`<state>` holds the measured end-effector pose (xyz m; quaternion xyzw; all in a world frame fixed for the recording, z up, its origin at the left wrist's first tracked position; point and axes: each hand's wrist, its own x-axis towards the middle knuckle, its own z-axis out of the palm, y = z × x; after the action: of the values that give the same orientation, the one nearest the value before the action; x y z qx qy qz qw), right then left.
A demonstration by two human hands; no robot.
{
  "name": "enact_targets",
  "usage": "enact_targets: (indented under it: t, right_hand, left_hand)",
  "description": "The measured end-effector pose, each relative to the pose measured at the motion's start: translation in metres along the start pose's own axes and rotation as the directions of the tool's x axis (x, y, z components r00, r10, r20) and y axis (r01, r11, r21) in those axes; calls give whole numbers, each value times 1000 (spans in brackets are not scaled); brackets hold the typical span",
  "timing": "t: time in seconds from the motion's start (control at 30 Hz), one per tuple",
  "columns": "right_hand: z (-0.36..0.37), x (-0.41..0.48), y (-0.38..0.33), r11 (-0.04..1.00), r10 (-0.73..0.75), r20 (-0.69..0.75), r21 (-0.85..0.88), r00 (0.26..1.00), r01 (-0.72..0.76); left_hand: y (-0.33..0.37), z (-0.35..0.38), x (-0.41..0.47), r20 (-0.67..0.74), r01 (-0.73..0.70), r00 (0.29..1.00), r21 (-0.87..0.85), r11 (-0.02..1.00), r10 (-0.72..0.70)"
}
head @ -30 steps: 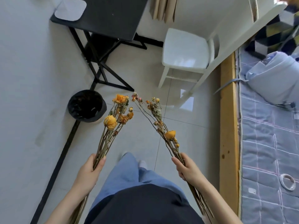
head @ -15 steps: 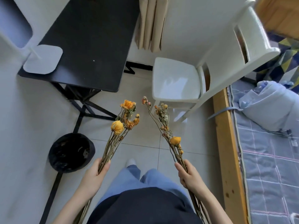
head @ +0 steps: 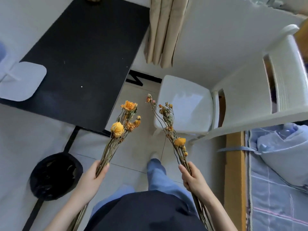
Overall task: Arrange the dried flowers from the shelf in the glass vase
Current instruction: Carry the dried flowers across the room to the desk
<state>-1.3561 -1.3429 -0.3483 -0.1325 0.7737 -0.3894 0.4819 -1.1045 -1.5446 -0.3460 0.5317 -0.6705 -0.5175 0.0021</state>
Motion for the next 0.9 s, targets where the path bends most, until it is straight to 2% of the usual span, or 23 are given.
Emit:
enact_targets:
  t: [0.17,0.4,0.63,0.77,0.9]
  right_hand:
    - [-55,59,-44,997,-11,89,-71,996,17]
    - [-87,112,-102,991,-36,178,-123,983,58]
    - [-82,158,-161,978,-112,216,-151,970,147]
    - [-55,195,-196,967,-165,206,-161,965,200]
    - [-32,228,-231,955,-177,256,-188,951,228]
  left_hand:
    - [59,22,25,-83,57,995,-71,996,-62]
    - [121,19,56,-121,120,983,-141,983,-138]
    - [146,-10,110,-185,-20,983,-206,978,-19]
    - [148,-42,155,-205,-54,978,-166,985,19]
    - [142,-68,182,-228,-65,973,-130,989,34]
